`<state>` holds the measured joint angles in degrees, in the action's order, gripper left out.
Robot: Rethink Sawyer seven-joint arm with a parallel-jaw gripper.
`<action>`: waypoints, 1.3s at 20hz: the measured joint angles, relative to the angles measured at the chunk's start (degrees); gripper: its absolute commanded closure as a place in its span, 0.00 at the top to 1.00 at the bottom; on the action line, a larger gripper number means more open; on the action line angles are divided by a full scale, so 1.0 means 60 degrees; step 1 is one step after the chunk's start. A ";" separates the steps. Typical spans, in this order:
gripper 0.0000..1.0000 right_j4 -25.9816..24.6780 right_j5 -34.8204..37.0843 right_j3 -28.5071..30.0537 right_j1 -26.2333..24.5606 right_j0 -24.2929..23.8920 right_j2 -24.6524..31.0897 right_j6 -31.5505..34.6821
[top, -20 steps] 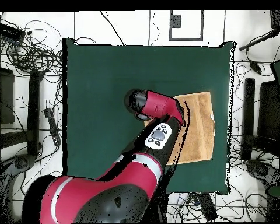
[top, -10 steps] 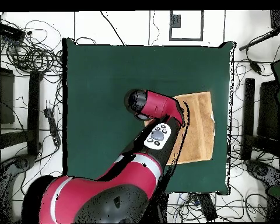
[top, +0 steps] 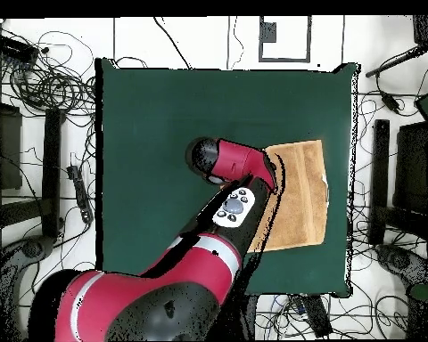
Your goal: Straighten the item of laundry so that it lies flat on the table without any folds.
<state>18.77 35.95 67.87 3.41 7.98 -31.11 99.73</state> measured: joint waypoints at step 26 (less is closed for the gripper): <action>0.00 -0.1494 -0.0866 0.0304 0.0395 0.0024 0.0501 0.0000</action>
<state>9.80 30.76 69.70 5.78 8.12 -28.11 99.73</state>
